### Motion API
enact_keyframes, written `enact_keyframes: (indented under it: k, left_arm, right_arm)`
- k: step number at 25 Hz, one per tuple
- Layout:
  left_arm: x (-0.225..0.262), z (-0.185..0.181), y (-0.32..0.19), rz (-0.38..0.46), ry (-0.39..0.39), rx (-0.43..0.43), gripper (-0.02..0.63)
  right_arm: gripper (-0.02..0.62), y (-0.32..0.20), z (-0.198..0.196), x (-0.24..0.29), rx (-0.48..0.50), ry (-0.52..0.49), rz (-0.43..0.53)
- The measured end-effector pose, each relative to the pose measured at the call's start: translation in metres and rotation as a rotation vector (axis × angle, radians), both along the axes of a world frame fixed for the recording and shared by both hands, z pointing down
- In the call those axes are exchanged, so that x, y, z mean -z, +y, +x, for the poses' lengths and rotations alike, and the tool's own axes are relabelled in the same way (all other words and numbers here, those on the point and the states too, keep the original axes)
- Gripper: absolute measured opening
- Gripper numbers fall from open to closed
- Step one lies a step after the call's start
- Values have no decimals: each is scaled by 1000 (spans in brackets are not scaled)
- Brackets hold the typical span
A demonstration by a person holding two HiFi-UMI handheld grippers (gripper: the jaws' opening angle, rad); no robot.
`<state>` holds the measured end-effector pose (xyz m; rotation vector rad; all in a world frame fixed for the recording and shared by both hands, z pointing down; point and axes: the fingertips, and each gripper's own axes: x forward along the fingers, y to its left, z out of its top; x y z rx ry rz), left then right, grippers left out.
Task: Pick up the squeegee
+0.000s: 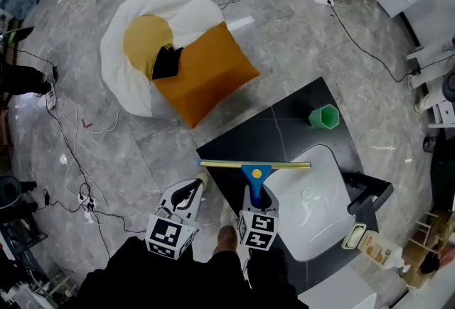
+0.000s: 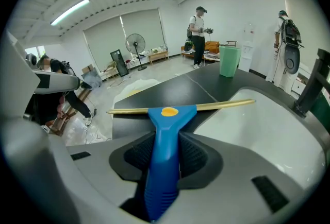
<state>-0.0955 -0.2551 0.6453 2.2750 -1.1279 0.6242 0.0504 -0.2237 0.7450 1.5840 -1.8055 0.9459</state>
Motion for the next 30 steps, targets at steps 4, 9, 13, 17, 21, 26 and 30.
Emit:
enact_keyframes:
  k: [4, 9, 13, 17, 21, 26, 30]
  left_arm:
    - [9, -1, 0, 12, 2, -5, 25]
    - [23, -3, -5, 41, 5, -12, 25]
    - [37, -5, -12, 76, 5, -17, 25]
    - [56, -6, -19, 112, 7, -33, 25]
    - [76, -4, -25, 150, 19, -61, 25]
    - [103, 6, -28, 198, 46, -112, 25]
    - [123, 12, -28, 236, 68, -154, 25]
  right_arm:
    - [144, -1, 4, 7, -20, -2, 0]
    - [144, -9, 12, 23, -54, -5, 31]
    - [144, -13, 17, 40, -73, -4, 60]
    - [144, -18, 19, 65, -98, -3, 100]
    - [144, -23, 23, 95, -123, 15, 152]
    - [143, -24, 28, 131, -168, 31, 215]
    - [144, -21, 30, 157, -206, 38, 264]
